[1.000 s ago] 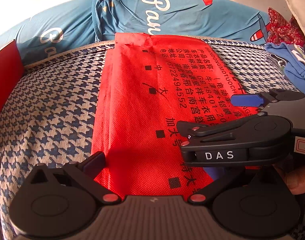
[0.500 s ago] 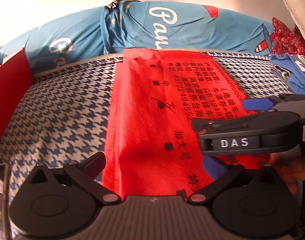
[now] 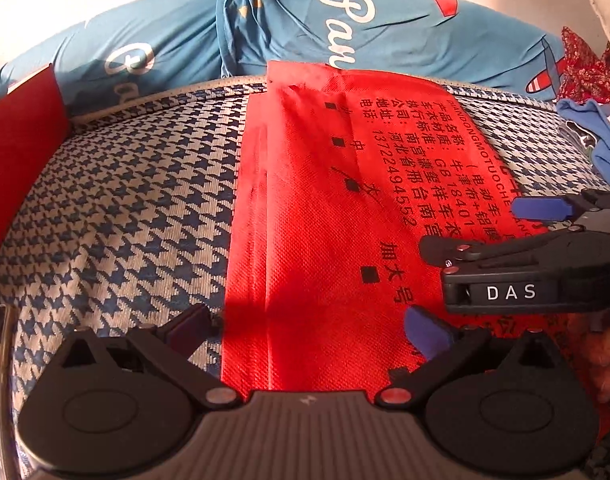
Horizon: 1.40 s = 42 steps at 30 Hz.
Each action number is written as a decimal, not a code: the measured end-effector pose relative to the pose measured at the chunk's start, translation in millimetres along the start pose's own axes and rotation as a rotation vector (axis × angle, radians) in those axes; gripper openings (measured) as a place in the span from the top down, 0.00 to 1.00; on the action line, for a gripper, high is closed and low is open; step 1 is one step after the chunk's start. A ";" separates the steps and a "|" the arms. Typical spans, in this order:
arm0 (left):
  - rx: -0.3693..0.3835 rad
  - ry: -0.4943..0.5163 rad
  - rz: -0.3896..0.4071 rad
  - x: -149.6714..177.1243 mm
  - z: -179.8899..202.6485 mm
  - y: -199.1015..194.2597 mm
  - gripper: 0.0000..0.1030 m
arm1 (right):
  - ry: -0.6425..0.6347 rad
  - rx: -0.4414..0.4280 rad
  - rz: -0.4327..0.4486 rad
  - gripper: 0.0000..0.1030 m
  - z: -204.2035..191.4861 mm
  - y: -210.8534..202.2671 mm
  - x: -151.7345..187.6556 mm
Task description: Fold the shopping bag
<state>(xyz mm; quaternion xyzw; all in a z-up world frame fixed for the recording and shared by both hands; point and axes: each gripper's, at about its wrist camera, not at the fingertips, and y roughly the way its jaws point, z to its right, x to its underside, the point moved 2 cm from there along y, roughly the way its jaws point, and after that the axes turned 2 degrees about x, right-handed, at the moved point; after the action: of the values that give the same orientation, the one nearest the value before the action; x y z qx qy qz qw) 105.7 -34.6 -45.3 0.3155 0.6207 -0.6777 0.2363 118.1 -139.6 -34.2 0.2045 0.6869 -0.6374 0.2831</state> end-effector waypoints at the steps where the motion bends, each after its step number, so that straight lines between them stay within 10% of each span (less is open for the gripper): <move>1: 0.002 0.003 0.001 0.7 0.9 -0.9 0.00 | 0.001 -0.001 0.003 0.00 0.2 -0.1 0.5; 42: 0.072 0.099 -0.039 69.8 18.3 -65.1 0.00 | 0.035 0.013 -0.056 0.00 -17.6 -83.8 62.0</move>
<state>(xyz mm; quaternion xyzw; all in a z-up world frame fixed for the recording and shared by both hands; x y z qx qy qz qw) 8.8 -40.1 -50.0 0.3449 0.6130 -0.6875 0.1806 15.1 -135.7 -10.3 0.1981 0.6930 -0.6458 0.2518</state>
